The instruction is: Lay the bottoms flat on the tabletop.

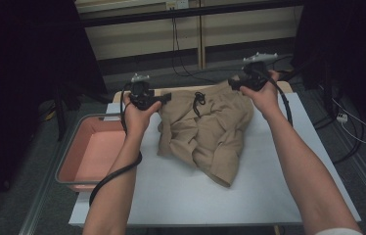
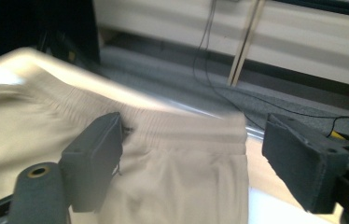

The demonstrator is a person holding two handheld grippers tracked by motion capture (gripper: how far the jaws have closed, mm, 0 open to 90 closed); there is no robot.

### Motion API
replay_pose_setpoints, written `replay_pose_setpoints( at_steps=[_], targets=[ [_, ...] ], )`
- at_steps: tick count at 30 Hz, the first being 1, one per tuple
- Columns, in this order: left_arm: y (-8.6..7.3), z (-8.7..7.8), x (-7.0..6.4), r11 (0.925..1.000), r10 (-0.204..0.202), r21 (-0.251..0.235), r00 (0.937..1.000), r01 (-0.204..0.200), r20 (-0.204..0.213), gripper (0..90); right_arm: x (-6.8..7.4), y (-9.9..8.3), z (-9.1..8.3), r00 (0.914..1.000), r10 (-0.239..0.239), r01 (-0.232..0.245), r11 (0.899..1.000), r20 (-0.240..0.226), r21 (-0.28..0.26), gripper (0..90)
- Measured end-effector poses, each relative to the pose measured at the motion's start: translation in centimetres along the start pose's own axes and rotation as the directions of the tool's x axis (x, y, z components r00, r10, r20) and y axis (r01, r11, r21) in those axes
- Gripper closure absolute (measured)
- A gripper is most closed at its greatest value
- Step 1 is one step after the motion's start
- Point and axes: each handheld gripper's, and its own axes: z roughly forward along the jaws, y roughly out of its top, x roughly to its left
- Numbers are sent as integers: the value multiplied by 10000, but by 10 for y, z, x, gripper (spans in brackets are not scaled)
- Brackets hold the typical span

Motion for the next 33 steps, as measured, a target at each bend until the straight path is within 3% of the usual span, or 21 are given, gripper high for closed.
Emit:
replay_pose_setpoints(
  at_steps=[2,4,8,11,15,17,20,22,25,33],
  targets=[
    [-11,-3,-8,9997,177,168,9997,-180,148,176,12,-18,-6,9981,-129,143,9996,-609,232,159],
    [-21,-8,-16,9981,255,547,9991,-272,327,165,24,-38,-16,9959,-548,581,9973,-717,446,145],
    [-37,-23,-33,9969,580,501,9970,-606,510,151,45,-73,-37,9864,-1081,1190,9893,-1236,842,136],
    [-51,-37,-44,9965,640,505,9963,-669,575,149,60,-93,-55,9773,-1437,1580,9839,-1559,834,135],
    [-69,-52,-54,9978,519,379,9965,-544,651,143,78,-111,-73,9690,-1619,1794,9805,-1867,806,142],
    [-78,-57,-58,9961,713,478,9957,-741,588,141,86,-123,-81,9622,-1511,1708,9828,-2267,698,148],
    [-92,-61,-59,9970,523,528,9964,-559,666,140,94,-136,-88,9542,-1593,1815,9811,-2531,668,145],
    [-98,-61,-60,9965,528,608,9963,-570,673,139,97,-143,-92,9509,-1509,1736,9828,-2702,622,137],
    [-105,-59,-60,9948,534,824,9958,-595,739,137,104,-145,-91,9439,-1754,2041,9760,-2797,765,137],
    [-112,-68,-60,9937,630,886,9955,-691,703,123,122,-133,-86,9248,-2115,2366,9707,-3163,427,139]
  ],
)
